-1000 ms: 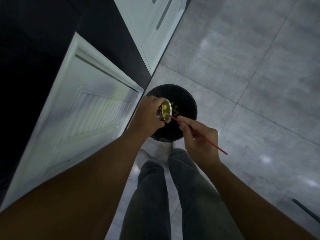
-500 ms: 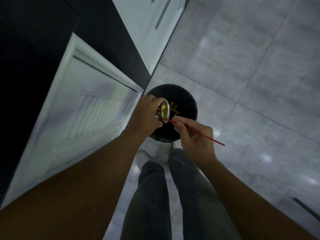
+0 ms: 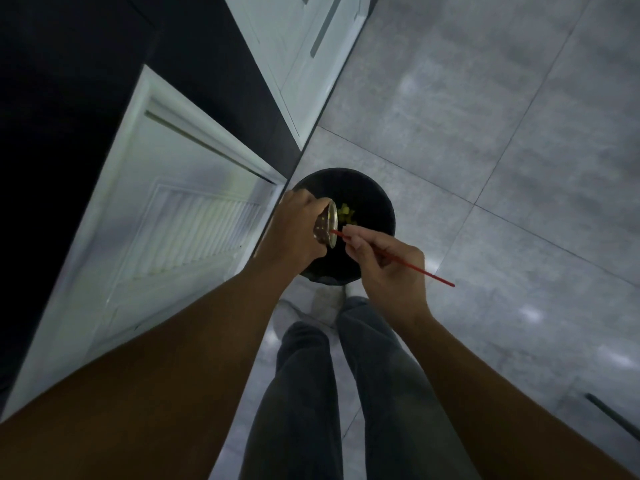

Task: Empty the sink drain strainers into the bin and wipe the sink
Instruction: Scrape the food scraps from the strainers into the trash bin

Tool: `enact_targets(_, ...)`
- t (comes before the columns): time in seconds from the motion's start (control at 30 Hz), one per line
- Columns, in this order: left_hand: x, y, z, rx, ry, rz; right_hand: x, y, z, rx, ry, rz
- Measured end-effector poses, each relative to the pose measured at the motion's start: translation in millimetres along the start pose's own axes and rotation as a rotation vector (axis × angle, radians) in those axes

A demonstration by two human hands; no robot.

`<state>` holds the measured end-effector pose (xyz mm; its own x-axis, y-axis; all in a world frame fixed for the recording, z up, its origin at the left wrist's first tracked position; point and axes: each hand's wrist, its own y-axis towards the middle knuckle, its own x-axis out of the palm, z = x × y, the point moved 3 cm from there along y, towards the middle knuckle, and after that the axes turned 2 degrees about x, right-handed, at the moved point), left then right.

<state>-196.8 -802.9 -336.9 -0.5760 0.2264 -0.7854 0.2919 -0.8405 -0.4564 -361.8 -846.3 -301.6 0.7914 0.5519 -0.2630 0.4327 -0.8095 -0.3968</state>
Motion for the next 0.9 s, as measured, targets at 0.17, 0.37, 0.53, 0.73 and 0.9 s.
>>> enact_targets(0.17, -2.1, -3.0, -6.1, -0.029, 0.007, -0.024, -8.6, 3.9, 2.5, 0.044, 0.053, 0.080)
enact_targets(0.37, -5.4, -4.6, -7.4, -0.043, 0.025, -0.020, -11.0, -3.4, 1.0, 0.016, 0.010, 0.053)
enact_targets(0.53, -5.5, -6.9, -9.1, -0.049, 0.019, -0.008, -0.5, -4.2, -2.3, 0.041, 0.037, 0.020)
enact_targets(0.73, -5.9, -11.5, -13.2, -0.050, 0.011, -0.015, -10.9, -7.6, 0.6, 0.042, 0.109, 0.060)
enact_targets(0.9, 0.1, -11.5, -5.8, -0.016, -0.022, 0.011, 0.4, -9.7, -0.4, 0.119, 0.168, -0.015)
